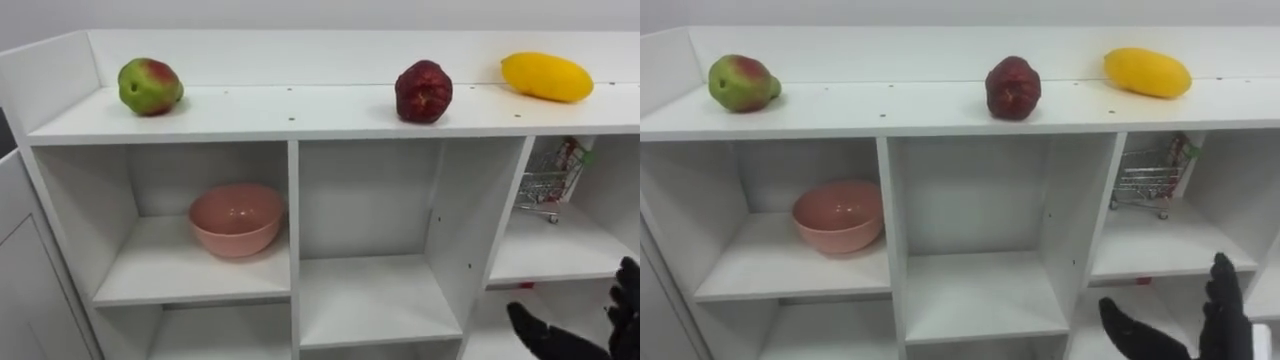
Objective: Arrange fruit in the closet
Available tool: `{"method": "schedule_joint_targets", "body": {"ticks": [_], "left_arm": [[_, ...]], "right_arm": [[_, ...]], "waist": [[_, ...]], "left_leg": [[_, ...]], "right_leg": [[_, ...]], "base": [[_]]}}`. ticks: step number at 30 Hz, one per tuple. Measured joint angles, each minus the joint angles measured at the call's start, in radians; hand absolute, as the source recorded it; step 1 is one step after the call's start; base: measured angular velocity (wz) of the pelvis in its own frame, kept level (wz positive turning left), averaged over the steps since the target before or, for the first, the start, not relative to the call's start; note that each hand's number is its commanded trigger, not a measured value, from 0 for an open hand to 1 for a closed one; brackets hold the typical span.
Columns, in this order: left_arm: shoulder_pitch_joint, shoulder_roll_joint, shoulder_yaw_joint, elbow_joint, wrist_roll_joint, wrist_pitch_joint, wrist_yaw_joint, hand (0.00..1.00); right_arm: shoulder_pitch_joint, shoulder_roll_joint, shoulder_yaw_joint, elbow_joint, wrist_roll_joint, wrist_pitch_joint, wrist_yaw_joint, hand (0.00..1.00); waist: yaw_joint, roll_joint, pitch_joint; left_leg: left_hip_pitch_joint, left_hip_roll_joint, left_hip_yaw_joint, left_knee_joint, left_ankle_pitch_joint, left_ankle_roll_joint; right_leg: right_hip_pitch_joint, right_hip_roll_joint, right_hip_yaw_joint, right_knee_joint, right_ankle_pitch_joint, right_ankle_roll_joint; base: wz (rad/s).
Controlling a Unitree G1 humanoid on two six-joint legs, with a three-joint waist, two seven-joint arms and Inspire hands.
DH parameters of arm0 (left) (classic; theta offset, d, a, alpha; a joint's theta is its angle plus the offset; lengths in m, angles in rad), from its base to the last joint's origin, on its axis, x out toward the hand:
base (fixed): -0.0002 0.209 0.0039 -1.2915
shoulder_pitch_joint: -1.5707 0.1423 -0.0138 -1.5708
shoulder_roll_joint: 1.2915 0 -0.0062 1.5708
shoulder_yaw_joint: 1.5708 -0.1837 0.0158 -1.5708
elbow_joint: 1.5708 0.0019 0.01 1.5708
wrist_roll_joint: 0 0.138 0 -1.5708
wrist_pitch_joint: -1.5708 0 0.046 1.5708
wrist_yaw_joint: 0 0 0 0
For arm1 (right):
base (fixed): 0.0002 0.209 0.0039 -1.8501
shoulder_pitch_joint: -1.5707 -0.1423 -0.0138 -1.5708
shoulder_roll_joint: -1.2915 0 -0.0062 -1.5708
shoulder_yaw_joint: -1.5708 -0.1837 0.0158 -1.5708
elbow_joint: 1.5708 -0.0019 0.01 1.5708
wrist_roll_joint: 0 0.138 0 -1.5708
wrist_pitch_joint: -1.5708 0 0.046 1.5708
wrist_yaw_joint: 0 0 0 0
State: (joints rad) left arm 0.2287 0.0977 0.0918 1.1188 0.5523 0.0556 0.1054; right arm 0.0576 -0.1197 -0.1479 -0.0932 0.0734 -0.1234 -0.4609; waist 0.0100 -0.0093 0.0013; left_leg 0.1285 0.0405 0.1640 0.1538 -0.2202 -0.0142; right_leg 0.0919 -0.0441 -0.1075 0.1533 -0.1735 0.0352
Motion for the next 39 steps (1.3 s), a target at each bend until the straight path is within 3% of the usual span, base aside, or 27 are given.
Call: {"method": "schedule_joint_targets", "body": {"ticks": [6,10,17,24,31,39], "left_arm": [[-0.002,0.002,-0.029,0.002,0.0,-0.02,0.008,0.0],[-0.002,0.003,-0.038,0.006,0.0,-0.022,0.019,0.0],[0.007,0.003,-0.039,0.001,0.002,-0.023,0.006,0.0],[-0.005,0.007,-0.038,0.0,0.01,-0.018,-0.01,0.0],[-0.018,0.012,-0.038,-0.006,0.012,-0.014,-0.025,0.0],[-0.024,0.027,-0.036,-0.025,0.051,-0.012,-0.027,0.0]], "right_arm": [[-0.001,-0.006,0.03,-0.088,-0.015,-0.054,-0.029,0.0],[-0.007,-0.006,0.047,-0.094,-0.022,-0.058,-0.024,0.0],[-0.131,-0.023,0.047,-0.122,-0.039,-0.073,-0.013,0.0],[-0.25,-0.051,0.047,-0.092,-0.017,-0.071,0.01,0.0],[-0.303,-0.069,0.048,-0.054,-0.001,-0.056,0.028,0.0],[-0.466,-0.083,0.045,0.048,0.111,-0.05,0.015,0.0]], "waist": [[0.001,-0.005,-0.0049],[0.01,-0.012,-0.0034],[0.027,-0.027,0.0004],[0.029,-0.041,0.0025],[0.053,-0.045,0.0035],[0.079,-0.062,0.0053]], "left_leg": [[-0.005,0.001,-0.003,0.001,0.0,0.0],[0.002,0.001,-0.002,0.001,0.0,0.001],[0.001,0.0,-0.004,0.008,0.001,0.001],[-0.015,0.0,-0.03,0.011,0.001,0.001],[-0.016,0.0,-0.052,0.01,0.001,0.001],[-0.014,0.0,-0.068,0.013,0.001,0.001]], "right_leg": [[-0.004,0.0,-0.001,0.015,0.0,0.0],[-0.002,0.0,0.004,0.021,0.0,0.0],[-0.004,0.001,0.011,0.029,0.0,-0.001],[-0.004,0.001,-0.012,0.018,0.001,-0.002],[0.0,-0.001,-0.035,0.016,0.001,-0.002],[0.013,-0.001,-0.048,0.015,0.001,-0.002]], "base": [[0.0],[-0.03],[-0.01],[0.09],[0.07],[0.05]]}}
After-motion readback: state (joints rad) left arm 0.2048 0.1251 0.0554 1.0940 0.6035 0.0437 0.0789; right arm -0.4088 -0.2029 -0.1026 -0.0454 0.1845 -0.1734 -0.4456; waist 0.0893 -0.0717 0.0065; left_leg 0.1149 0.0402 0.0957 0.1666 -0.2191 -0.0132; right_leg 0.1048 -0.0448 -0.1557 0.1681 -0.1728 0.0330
